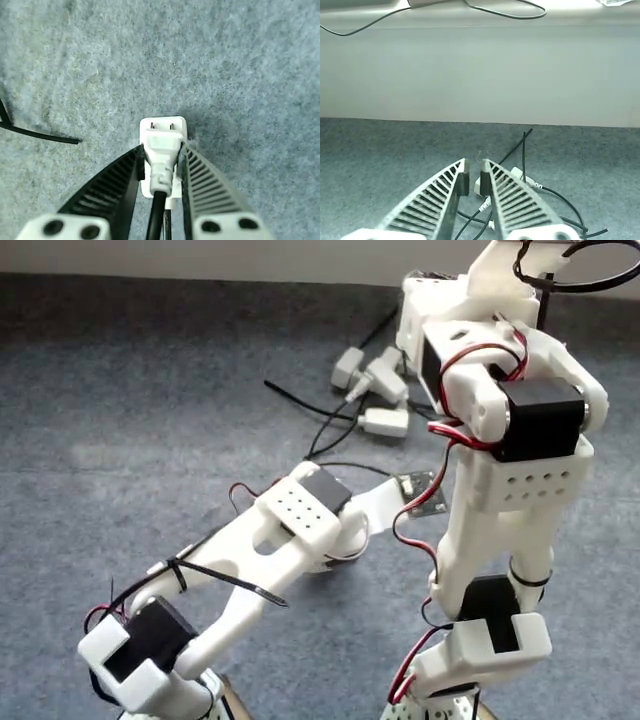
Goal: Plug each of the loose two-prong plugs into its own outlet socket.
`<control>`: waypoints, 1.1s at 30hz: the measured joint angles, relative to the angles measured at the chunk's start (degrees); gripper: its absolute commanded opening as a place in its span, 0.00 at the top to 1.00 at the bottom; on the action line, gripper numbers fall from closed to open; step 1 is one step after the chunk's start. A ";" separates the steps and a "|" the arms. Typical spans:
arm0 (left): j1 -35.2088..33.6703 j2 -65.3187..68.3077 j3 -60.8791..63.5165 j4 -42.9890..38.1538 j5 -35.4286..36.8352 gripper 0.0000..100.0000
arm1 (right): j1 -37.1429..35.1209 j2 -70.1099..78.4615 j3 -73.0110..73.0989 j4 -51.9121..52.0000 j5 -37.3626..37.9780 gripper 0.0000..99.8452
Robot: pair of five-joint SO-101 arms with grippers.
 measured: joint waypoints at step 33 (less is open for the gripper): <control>-0.18 0.09 6.95 4.13 10.02 1.00 | 0.00 0.00 0.00 0.00 0.00 0.94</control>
